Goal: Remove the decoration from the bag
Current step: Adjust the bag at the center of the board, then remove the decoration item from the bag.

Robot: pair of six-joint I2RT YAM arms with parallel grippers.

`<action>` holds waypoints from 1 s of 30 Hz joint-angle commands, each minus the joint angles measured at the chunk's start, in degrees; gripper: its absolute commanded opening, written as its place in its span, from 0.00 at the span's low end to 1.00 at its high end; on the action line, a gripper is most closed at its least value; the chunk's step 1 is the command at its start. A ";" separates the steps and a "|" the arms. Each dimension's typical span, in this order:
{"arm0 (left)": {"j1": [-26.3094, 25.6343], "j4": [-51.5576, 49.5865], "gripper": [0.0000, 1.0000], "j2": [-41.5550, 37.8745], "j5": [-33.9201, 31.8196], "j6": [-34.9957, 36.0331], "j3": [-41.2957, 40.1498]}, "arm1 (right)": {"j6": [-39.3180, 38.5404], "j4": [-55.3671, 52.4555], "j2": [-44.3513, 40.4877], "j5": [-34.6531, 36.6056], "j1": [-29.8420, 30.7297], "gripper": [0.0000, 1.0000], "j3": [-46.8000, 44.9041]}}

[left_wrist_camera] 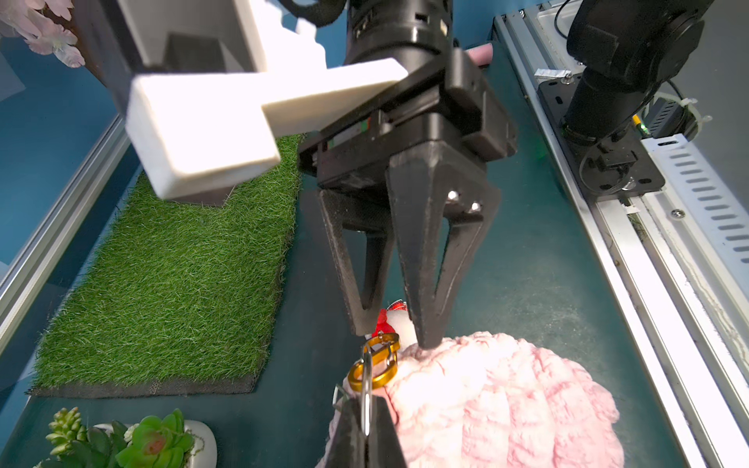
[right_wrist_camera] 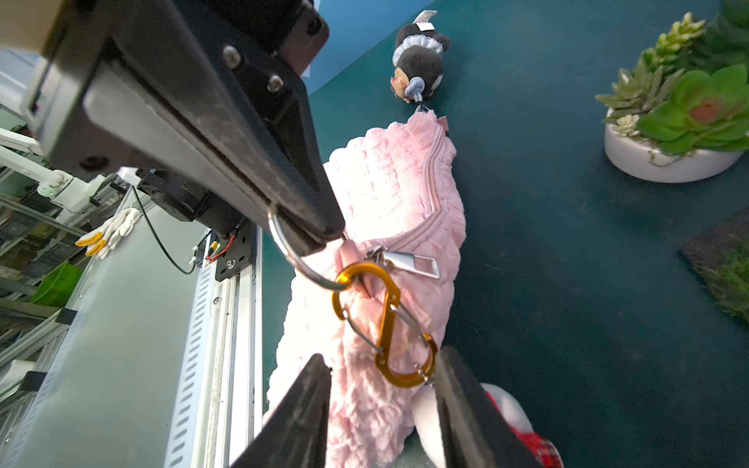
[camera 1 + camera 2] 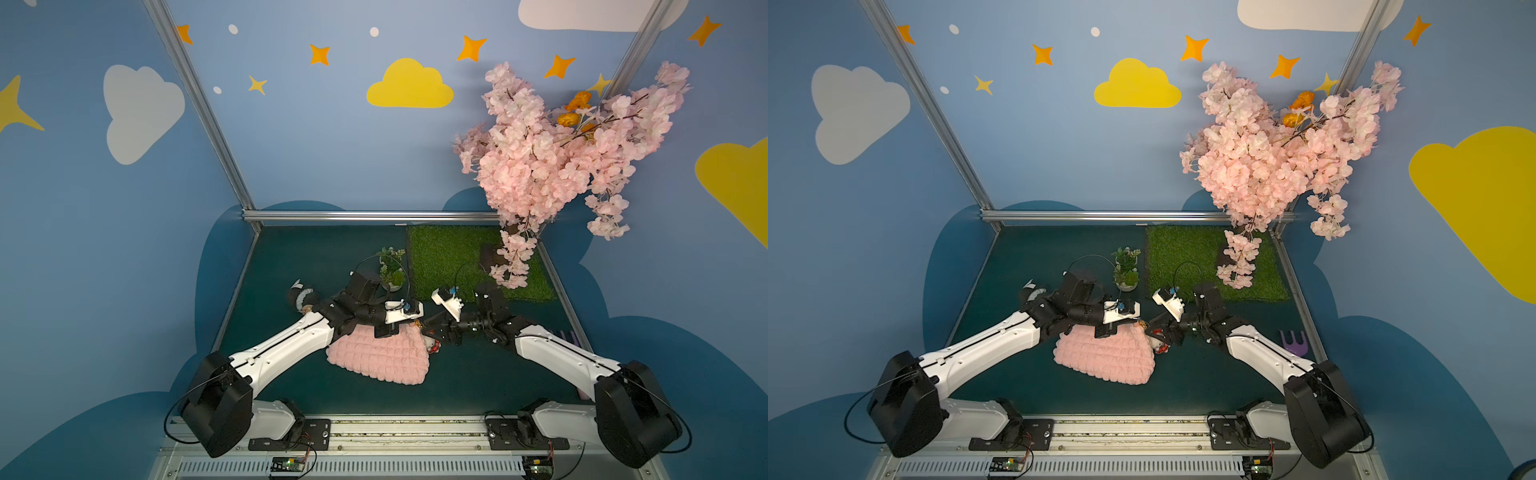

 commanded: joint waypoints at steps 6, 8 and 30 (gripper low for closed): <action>0.20 -2.69 0.02 -1.20 0.21 0.58 1.26 | -1.19 2.84 5.57 -8.06 0.30 0.43 5.04; 0.30 -3.29 0.02 -1.18 -0.01 0.85 1.35 | -0.74 3.09 5.94 -8.80 0.43 0.42 5.39; 1.70 -3.32 0.02 -0.57 0.96 -0.02 2.12 | -5.91 -4.39 5.46 -5.06 2.49 0.34 6.63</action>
